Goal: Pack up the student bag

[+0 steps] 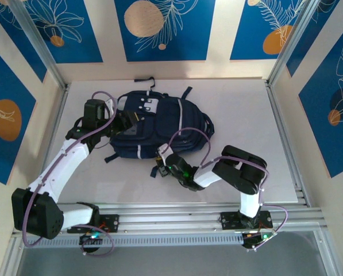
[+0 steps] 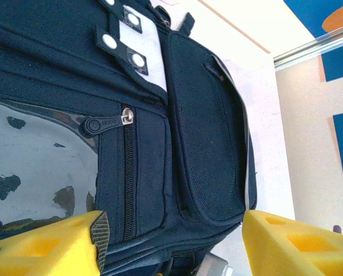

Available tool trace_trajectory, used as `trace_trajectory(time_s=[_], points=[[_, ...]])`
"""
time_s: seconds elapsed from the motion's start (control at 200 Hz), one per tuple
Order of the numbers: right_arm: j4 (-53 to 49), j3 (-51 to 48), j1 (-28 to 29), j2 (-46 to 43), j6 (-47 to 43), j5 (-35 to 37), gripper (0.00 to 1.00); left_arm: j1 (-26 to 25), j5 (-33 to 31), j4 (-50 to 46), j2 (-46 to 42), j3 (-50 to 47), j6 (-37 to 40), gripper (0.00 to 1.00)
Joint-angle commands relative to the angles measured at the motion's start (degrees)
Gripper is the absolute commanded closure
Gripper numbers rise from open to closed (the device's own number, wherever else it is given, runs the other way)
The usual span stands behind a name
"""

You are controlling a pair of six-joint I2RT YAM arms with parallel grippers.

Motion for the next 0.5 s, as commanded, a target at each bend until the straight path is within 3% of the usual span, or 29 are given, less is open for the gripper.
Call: trace_trajectory(time_s=[0.0,0.15,0.25,0.3,0.39,0.495], points=[[-1.53,-1.20,-0.16,-3.51,-1.71,1.17,1.00,0.86,-0.60,-1.30,0.18,-0.39,-0.79,0.37],[-2.33,-1.63,0.05,-5.39,-2.46,-1.44,1.00,0.89,-1.34,-6.23,-0.59,-2.45,-9.53,0.28],[-2.85,-1.01,0.44,-5.79,-3.20,-1.96,1.00,0.49,0.06,-2.68,-4.67,-9.64,-18.96,0.19],[-2.92,-0.87,0.45,-5.95,-3.14,-2.42,1.00,-0.43,-1.98,-0.76,-8.02,-13.84,-23.50,0.10],[-3.06,-0.55,0.56,-6.36,-2.89,-3.27,1.00,-2.70,-7.14,2.17,-13.37,-20.19,-30.27,0.03],[-2.86,-0.40,0.52,-6.42,-2.27,-3.42,1.00,-4.64,-11.34,5.24,-16.39,-25.05,-36.40,0.03]])
